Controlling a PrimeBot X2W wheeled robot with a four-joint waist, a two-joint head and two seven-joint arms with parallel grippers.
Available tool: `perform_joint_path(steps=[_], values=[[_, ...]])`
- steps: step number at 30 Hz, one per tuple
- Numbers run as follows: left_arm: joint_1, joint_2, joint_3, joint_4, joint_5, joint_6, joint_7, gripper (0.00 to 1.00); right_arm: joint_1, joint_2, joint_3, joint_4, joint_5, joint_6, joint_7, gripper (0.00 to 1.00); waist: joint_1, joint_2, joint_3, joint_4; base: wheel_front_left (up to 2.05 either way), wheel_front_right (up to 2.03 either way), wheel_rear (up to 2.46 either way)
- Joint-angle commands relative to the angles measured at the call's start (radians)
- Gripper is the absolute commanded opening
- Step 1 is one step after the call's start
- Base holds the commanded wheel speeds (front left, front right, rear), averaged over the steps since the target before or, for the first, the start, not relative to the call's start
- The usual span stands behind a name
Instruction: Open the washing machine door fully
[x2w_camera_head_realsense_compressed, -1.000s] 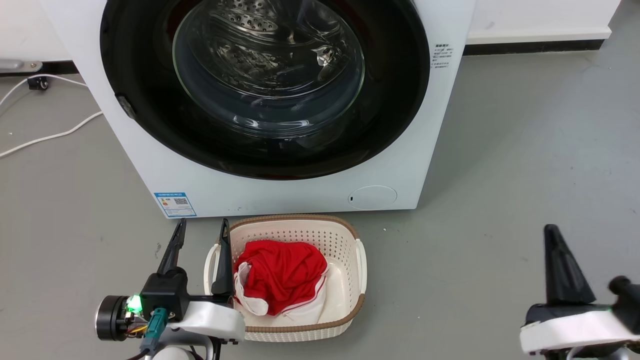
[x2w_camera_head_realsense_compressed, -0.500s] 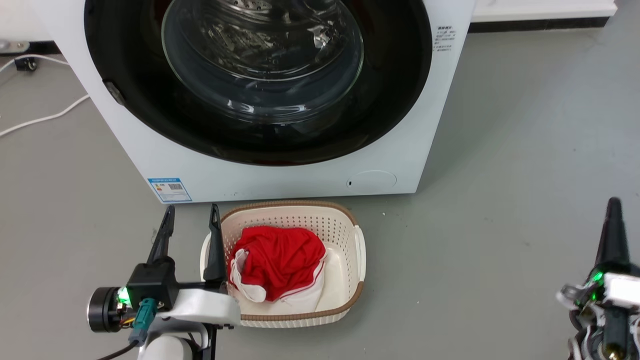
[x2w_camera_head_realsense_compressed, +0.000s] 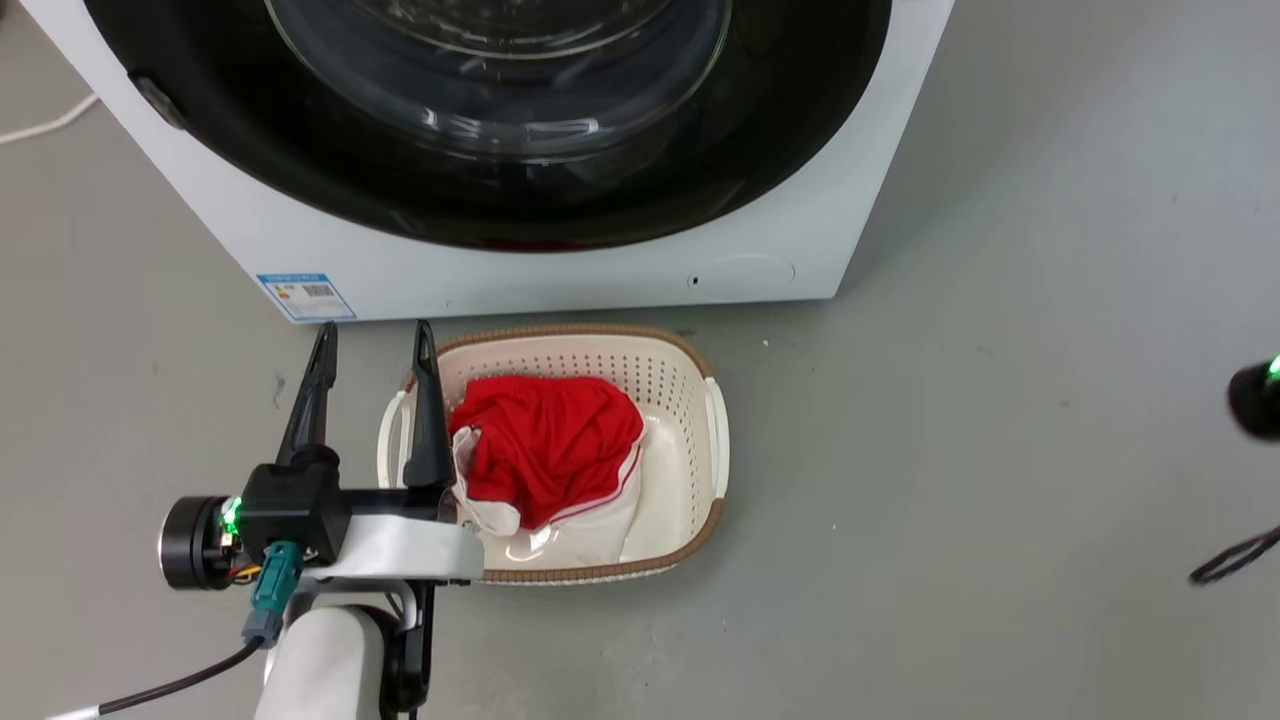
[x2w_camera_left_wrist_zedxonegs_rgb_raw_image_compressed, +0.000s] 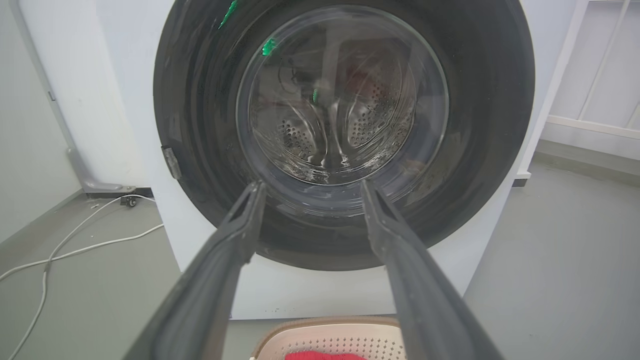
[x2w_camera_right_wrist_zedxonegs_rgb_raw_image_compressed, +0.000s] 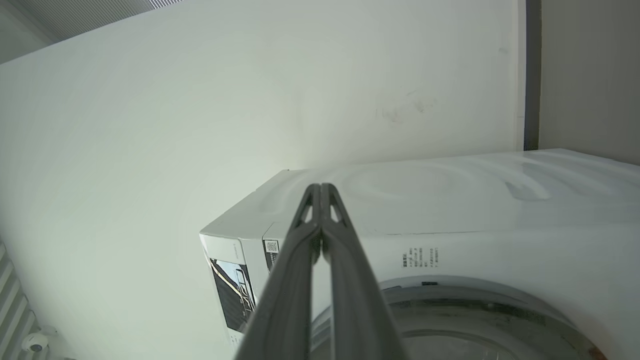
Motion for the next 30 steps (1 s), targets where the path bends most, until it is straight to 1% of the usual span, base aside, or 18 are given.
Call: perform_joint_path(steps=[1, 7, 13, 19, 24, 30], values=[[-0.015, -0.001, -0.005, -0.007, 0.006, 0.005, -0.003, 1.0, -0.033, -0.025, 0.003, 0.016, -0.001, 0.0, 0.012, 0.0, -0.0001, -0.0001, 0.03, 0.004, 0.0, 0.0, 0.0], [-0.054, -0.001, -0.02, -0.034, 0.02, 0.015, -0.003, 1.0, -0.239, -0.148, 0.084, 0.166, -0.006, 0.0, 0.114, 0.0, -0.0001, -0.0001, 0.101, 0.019, 0.0, 0.0, 0.0], [-0.079, -0.001, -0.037, -0.056, 0.026, 0.028, -0.003, 1.0, -0.408, -0.216, 0.211, 0.278, -0.042, 0.0, 0.253, 0.0, -0.0001, -0.0001, 0.155, 0.036, 0.0, 0.0, 0.0], [-0.092, -0.001, -0.046, -0.074, 0.037, 0.032, -0.003, 1.0, -0.549, -0.23, 0.327, 0.388, -0.073, 0.0, 0.371, 0.0, -0.0001, -0.0001, 0.198, 0.043, 0.0, 0.0, 0.0], [-0.114, -0.001, -0.058, -0.091, 0.045, 0.037, -0.003, 1.0, -0.653, -0.215, 0.402, 0.453, -0.107, 0.0, 0.436, 0.0, -0.0001, -0.0001, 0.237, 0.045, 0.0, 0.0, 0.0], [-0.137, -0.001, -0.075, -0.108, 0.051, 0.04, -0.003, 1.0, -0.751, -0.193, 0.475, 0.49, -0.15, 0.0, 0.488, 0.0, -0.0001, -0.0001, 0.284, 0.047, 0.0, 0.0, 0.0]])
